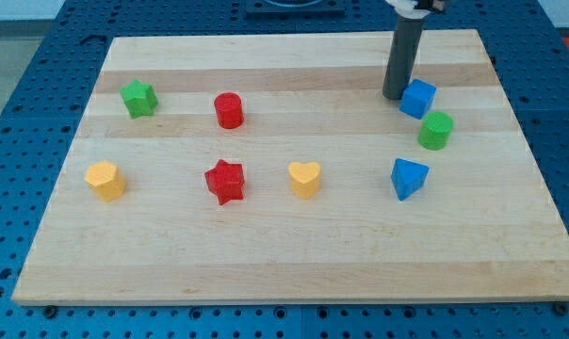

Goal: Push blue cube above the green circle

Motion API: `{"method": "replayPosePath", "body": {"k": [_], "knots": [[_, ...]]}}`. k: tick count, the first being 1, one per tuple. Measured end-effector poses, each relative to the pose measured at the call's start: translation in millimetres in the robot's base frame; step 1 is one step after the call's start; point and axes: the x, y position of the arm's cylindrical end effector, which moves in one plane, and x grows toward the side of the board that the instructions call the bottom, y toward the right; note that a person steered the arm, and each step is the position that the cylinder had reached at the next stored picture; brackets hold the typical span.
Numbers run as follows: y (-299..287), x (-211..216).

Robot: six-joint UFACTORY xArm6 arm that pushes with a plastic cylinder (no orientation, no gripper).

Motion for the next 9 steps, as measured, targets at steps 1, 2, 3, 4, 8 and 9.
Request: {"method": "replayPosePath", "body": {"k": [1,2,3,4,8,9], "knots": [[0.0,-4.4],[4.4,-38.9],[25.3,-45.3],[34.3,-26.2],[28.8,4.9],[22.1,4.4]]}}
